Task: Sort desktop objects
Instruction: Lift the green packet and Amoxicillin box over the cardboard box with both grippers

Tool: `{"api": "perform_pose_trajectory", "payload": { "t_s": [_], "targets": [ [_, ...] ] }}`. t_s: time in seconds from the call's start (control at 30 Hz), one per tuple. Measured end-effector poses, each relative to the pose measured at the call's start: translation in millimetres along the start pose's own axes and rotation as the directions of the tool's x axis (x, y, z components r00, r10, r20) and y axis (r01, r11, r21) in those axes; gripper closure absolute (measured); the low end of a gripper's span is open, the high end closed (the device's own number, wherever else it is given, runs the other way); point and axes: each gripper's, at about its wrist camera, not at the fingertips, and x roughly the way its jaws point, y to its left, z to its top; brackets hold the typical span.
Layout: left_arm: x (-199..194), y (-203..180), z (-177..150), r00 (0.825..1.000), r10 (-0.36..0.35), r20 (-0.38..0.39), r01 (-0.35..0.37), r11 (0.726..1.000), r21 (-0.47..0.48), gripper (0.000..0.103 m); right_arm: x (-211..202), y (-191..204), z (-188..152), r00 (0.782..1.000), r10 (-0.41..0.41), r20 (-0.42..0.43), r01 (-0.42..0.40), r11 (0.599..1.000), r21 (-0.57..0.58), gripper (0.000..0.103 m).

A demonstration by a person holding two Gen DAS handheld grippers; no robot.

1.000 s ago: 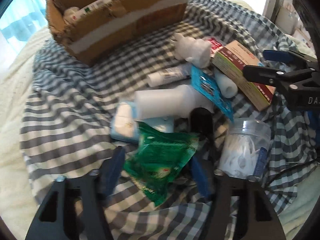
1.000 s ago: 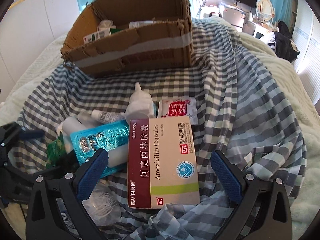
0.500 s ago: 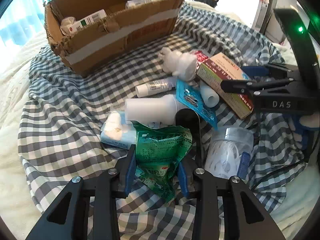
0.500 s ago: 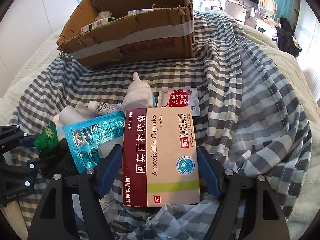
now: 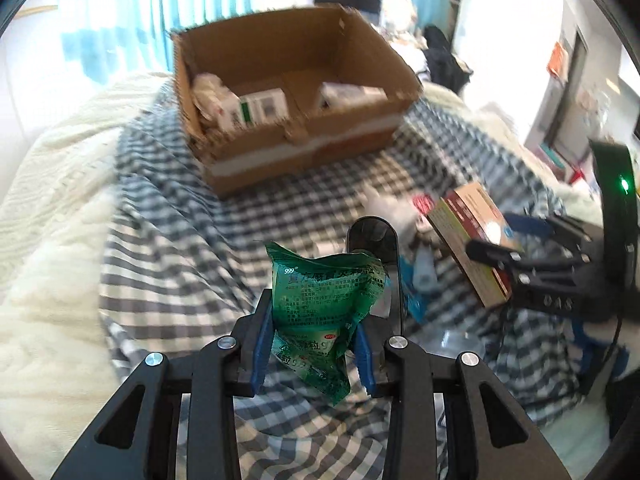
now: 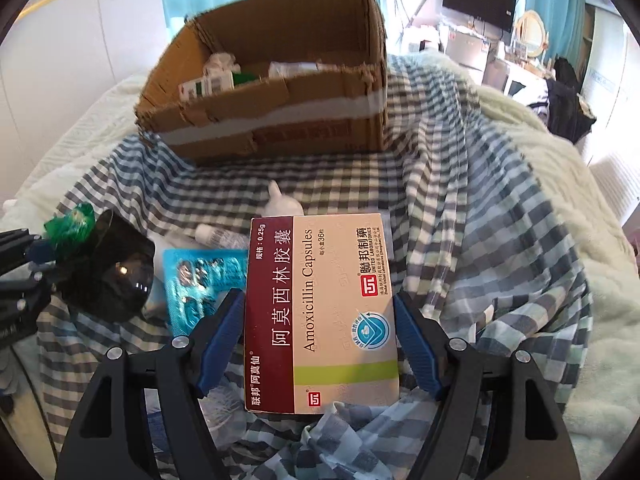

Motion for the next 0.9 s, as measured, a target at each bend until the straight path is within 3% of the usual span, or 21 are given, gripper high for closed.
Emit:
{"api": "perform_pose_trajectory", "payload": {
  "t_s": [0.37, 0.73, 0.9],
  "targets": [
    [-44.4, -6.2, 24.6, 0.985, 0.052, 0.162, -0.053, 0.999, 0.001, 0.067, -48.4, 2.3, 16.1, 0.984, -0.007, 0.180, 0.005, 1.000, 0.011, 0.029],
    [-89.8, -8.4, 55.1, 0.948, 0.076, 0.309, -0.055, 0.996, -0.076, 0.067, -115.1, 4.5, 39.4, 0.924, -0.025, 0.383, 0.019, 1.000, 0.019, 0.029],
    [-110.1, -9.5, 74.1, 0.917, 0.100, 0.385, -0.071, 0.993, -0.090, 0.067, -143.1, 6.0, 51.5, 0.885, -0.022, 0.465, 0.020, 1.000, 0.010, 0.029]
  ]
}}
